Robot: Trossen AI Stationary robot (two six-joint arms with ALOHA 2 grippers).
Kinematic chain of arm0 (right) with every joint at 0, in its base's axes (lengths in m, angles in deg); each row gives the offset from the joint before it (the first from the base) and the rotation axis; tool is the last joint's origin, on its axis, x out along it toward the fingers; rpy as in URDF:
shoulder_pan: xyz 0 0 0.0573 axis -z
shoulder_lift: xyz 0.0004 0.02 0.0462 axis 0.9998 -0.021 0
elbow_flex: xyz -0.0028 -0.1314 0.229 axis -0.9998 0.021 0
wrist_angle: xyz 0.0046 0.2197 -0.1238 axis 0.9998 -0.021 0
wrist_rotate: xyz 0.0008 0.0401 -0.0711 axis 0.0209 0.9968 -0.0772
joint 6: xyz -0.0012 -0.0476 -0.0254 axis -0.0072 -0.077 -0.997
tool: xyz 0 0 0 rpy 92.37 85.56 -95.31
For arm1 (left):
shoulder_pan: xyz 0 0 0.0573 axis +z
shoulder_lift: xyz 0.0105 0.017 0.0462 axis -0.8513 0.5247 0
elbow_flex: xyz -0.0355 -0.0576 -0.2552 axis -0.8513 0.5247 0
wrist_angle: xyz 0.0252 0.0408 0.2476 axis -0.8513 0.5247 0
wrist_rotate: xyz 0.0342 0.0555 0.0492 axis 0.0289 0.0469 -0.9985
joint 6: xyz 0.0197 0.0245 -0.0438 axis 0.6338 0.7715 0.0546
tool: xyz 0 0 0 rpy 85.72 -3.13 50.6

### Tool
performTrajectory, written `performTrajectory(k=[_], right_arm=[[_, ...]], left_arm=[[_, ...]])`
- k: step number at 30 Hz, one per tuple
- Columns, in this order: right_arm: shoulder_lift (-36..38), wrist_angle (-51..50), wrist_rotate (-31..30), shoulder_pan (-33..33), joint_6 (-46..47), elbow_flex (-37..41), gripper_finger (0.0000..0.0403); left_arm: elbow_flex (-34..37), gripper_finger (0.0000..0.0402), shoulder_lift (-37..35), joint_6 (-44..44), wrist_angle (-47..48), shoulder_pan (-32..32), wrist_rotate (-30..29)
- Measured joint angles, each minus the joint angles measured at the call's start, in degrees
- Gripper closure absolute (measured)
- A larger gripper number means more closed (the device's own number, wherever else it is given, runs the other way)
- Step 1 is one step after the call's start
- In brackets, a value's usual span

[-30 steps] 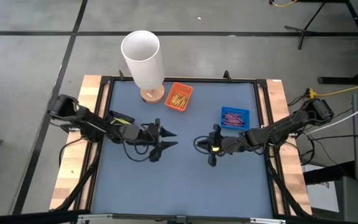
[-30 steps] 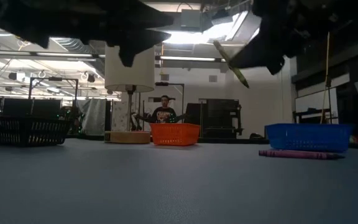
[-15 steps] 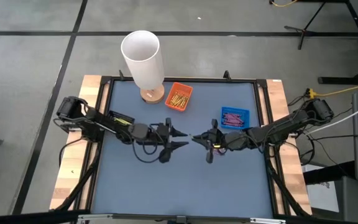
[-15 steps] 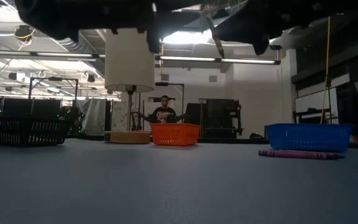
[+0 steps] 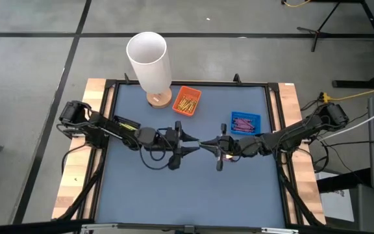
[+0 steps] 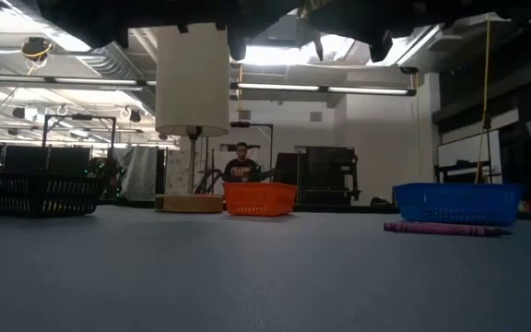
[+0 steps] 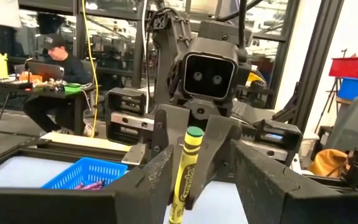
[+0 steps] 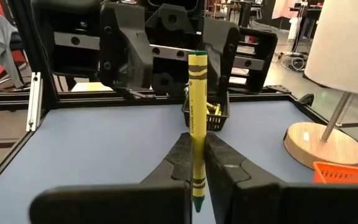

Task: Sort crayons
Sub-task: Put the green crayon into the black basket

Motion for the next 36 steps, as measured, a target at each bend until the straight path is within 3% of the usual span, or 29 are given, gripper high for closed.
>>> performTrajectory(k=[23, 36], right_arm=[[-2.58, 6.16, 0.00, 2.01, -0.93, 0.00, 0.0382], [-2.54, 7.10, 0.04, 1.99, -0.91, 0.00, 0.0382]], left_arm=[[-0.04, 0.0257, 0.00, -0.12, 0.09, 2.14, 0.22], [-0.04, 0.0339, 0.00, 1.31, 0.28, 2.14, 0.18]])
